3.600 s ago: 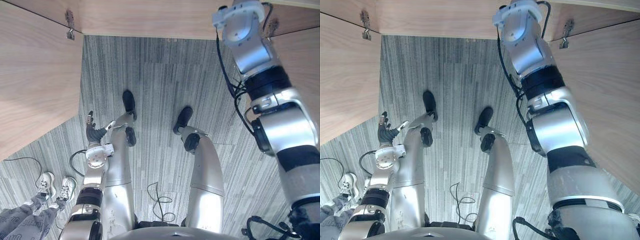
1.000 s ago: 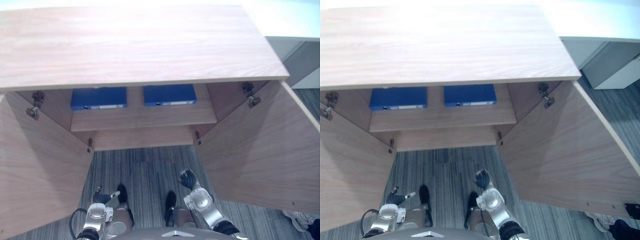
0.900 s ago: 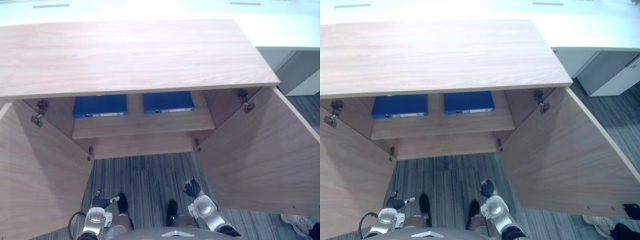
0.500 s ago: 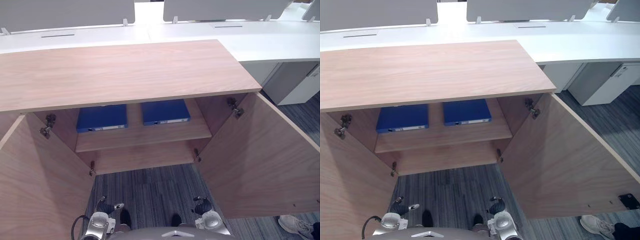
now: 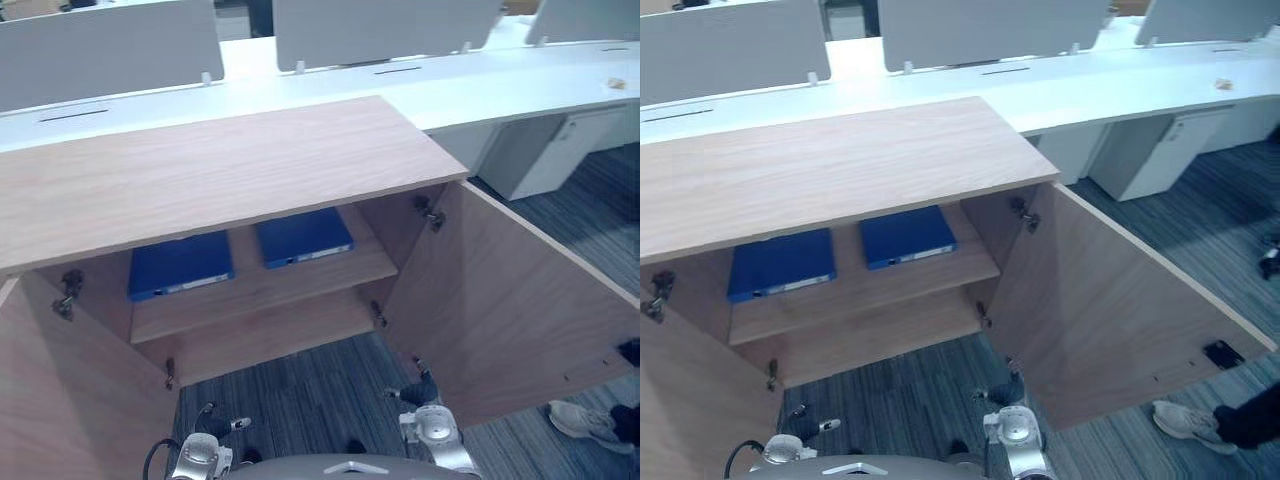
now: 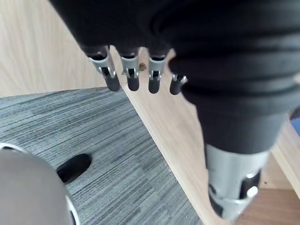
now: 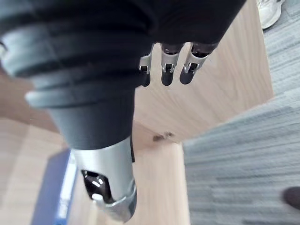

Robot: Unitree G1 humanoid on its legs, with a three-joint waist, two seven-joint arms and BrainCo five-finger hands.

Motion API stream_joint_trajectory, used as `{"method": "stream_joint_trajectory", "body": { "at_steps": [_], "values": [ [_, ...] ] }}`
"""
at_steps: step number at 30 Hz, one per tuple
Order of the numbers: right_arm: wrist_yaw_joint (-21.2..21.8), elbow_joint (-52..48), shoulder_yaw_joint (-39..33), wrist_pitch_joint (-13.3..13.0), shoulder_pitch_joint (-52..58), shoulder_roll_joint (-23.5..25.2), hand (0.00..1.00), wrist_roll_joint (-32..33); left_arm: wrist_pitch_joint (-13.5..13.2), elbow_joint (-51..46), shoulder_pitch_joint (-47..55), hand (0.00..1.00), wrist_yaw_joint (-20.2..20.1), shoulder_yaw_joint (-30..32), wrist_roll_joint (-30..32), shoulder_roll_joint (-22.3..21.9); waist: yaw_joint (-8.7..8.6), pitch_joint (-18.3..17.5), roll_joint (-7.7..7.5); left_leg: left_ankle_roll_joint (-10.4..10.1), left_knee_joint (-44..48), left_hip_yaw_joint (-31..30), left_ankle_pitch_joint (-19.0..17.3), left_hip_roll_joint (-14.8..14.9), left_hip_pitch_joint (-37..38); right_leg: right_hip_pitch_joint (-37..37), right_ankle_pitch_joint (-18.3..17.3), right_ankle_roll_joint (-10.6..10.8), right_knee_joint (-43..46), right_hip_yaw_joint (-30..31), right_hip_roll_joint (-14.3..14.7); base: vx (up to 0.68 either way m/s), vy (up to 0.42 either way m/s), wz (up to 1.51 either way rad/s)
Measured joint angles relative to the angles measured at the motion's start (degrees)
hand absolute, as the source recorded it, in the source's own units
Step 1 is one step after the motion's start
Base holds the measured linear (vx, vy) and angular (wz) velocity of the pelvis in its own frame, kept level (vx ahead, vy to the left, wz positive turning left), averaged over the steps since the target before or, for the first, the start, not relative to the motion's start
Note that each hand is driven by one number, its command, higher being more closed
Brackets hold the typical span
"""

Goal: Walk over to the cabinet, pick up the folder, carry it to the office cabinet, place the folder inside the office cabinet, then close the office cabinet door

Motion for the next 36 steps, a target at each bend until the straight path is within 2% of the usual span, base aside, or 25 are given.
{"method": "stream_joint_trajectory", "body": {
  "at_steps": [5,7,11,16,23,27,29,33,36],
  "values": [
    [-1.22,-17.79,-5.97,-0.26,5.81,1.17,0.00,0.84,0.02,0.27,0.34,0.00,-0.11,-1.35,0.55,-0.03,-2.57,-0.36,0.18,-0.42,0.36,4.03,-1.23,0.23,0.83,-1.81,0.79,0.41,0.53,4.28,0.85,0.06,0.007,-0.51],
    [-1.52,-26.49,-9.41,-2.05,6.52,2.13,0.00,1.99,0.02,0.38,0.38,0.00,-0.86,-2.85,1.19,0.10,-4.04,-0.58,0.32,-0.76,0.37,7.28,-2.21,0.37,2.41,-2.11,1.24,0.46,0.37,7.35,1.45,0.05,0.012,-0.73],
    [-3.79,-34.46,-13.38,-4.53,6.47,2.89,0.00,1.99,0.00,0.28,-0.25,0.00,-1.66,-4.55,1.70,0.09,-5.98,-1.68,0.46,-1.18,0.37,11.94,-3.60,0.23,3.44,-3.85,1.46,0.62,0.76,11.89,2.22,0.03,-0.001,-0.68],
    [-8.18,-38.53,-19.67,-5.14,6.57,3.35,0.00,2.67,-0.12,0.30,-0.82,0.00,-2.09,-4.38,2.95,-0.83,-8.68,-1.89,0.70,-1.66,0.37,15.84,-5.13,-0.04,5.55,-3.88,1.52,0.67,0.90,15.58,2.86,0.01,-0.027,-0.40],
    [-11.69,-39.28,-24.82,-5.21,6.52,5.34,0.00,6.04,-0.06,-0.19,-0.71,0.00,-2.06,-1.46,3.24,-4.20,-9.30,-2.28,1.41,-1.77,0.32,18.28,-5.61,0.00,5.95,-5.08,1.51,0.68,1.87,17.75,3.19,0.00,-0.058,-0.19],
    [-12.45,-34.67,-29.55,-5.89,4.19,4.79,0.00,13.42,-0.03,-0.30,-0.12,0.00,-2.19,1.61,3.25,-6.29,-9.17,-2.33,1.45,-1.78,0.00,18.27,-5.60,-0.04,6.03,-5.43,0.99,0.78,2.80,17.69,3.14,-0.03,-0.079,0.00],
    [-12.42,-31.30,-31.09,-6.05,2.59,3.92,0.00,16.23,-0.02,-0.32,0.58,0.00,-2.53,2.57,3.25,-6.94,-9.06,-2.34,1.47,-1.78,-0.01,18.24,-5.58,-0.09,6.03,-5.58,0.37,0.38,3.19,17.60,3.13,-0.01,-0.072,0.02],
    [-11.61,-23.52,-31.84,-7.25,-0.64,-0.62,0.00,23.79,-0.02,-0.27,1.76,0.00,-3.85,2.75,3.27,-7.37,-8.98,-3.14,2.71,-1.78,-0.02,17.28,-5.58,-0.25,5.90,-5.54,-0.42,0.58,3.61,16.53,2.98,0.01,-0.064,0.12],
    [-9.14,-16.50,-31.71,-7.41,-4.05,-5.22,0.00,26.68,-0.04,-0.10,1.83,0.00,-4.63,2.14,3.28,-7.15,-8.30,-3.19,2.79,-1.69,0.00,16.09,-5.53,-0.57,5.46,-5.48,-0.89,0.54,3.40,15.34,2.43,-0.01,-0.057,0.22]
  ]
}}
